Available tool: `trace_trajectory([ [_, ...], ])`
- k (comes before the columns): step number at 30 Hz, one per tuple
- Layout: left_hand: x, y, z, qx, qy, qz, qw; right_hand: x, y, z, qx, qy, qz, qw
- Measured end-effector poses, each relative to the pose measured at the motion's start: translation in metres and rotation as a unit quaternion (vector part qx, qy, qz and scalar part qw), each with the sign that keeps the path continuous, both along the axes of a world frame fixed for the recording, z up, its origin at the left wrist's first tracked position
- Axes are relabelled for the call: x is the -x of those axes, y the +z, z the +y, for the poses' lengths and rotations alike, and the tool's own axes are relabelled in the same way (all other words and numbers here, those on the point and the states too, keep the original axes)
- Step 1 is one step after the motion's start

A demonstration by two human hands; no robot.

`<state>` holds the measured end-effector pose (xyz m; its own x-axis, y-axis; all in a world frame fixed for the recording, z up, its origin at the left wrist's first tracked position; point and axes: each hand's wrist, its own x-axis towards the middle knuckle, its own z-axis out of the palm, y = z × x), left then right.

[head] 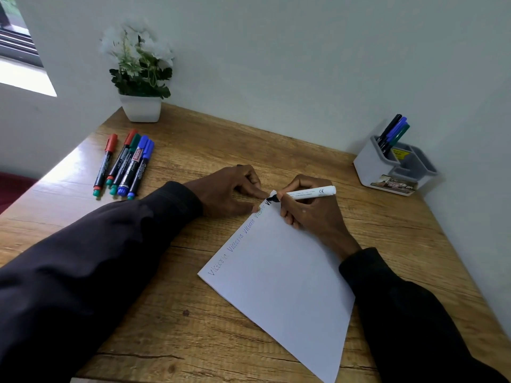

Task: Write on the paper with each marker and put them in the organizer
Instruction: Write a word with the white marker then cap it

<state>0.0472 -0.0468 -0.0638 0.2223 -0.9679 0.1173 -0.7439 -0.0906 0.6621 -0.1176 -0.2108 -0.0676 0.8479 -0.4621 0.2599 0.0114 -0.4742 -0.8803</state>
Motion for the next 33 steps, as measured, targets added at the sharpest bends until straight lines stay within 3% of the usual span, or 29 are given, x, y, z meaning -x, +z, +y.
trace_trajectory([
  [33,0.0031,0.0039,0.0006,-0.012,-0.013,-0.012,1.000,-0.0025,-0.0011,-0.0009,-0.029,-0.029,-0.006,0.999],
])
